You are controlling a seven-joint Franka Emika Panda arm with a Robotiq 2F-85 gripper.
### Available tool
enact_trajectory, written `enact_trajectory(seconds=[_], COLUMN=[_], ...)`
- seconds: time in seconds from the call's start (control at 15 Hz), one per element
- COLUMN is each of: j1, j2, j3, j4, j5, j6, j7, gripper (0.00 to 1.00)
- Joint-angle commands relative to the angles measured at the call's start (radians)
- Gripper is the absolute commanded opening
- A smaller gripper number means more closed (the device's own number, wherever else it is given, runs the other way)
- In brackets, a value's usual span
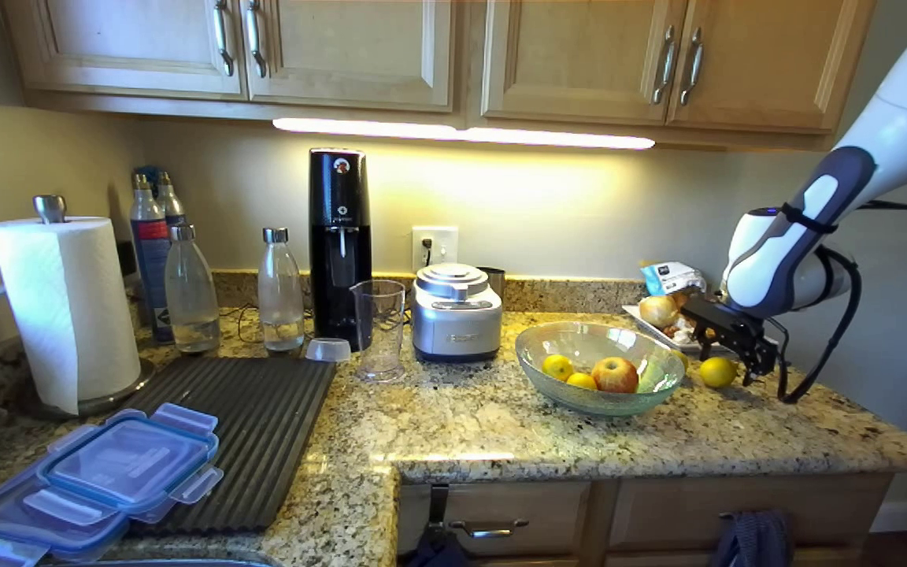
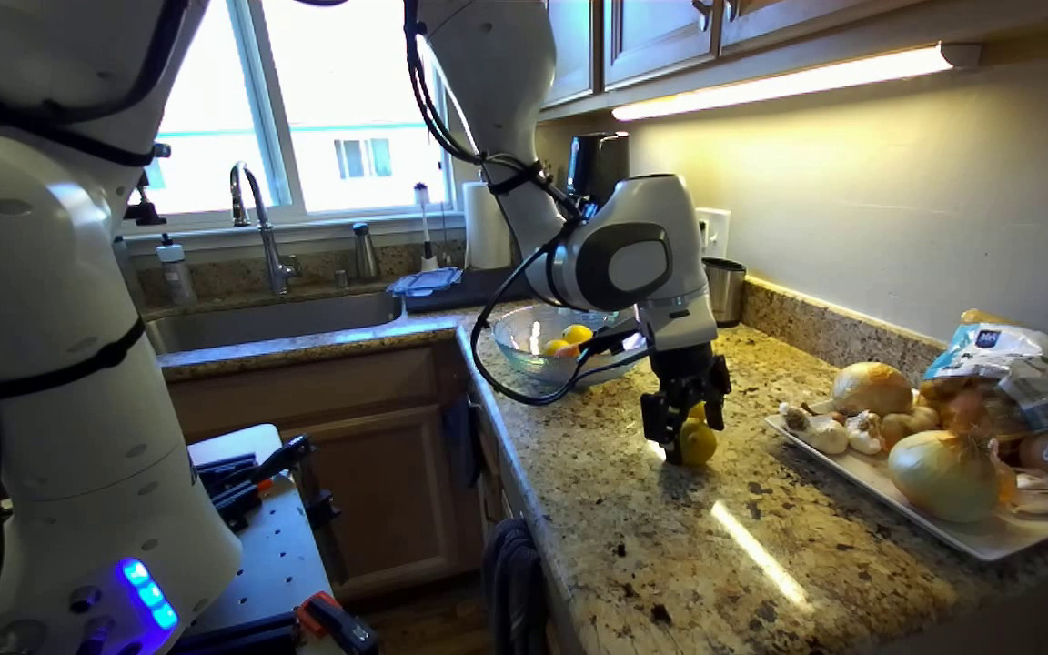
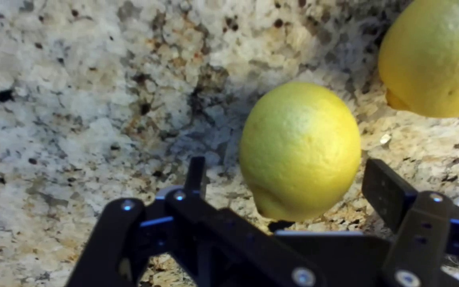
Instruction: Put the lemon into the bowl.
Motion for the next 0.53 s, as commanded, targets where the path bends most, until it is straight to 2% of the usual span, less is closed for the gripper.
enact_trajectory(seconds=[0.0,0.07,0.2,0.47], j1=[0.014,0.01,0.009,0.008], j2=[0.001,0.002,0.003,0.001], j3=[-0.01,-0.007,-0.006,-0.006], j4=[-0.013,-0.011,-0.01,-0.01], j5=[0.049,0.058,0.072,0.094], j6=[0.019,0.016,0.014,0.014], j7=[-0.046,-0.055,-0.07,-0.091], gripper=[1.0,1.0,0.74,0.47])
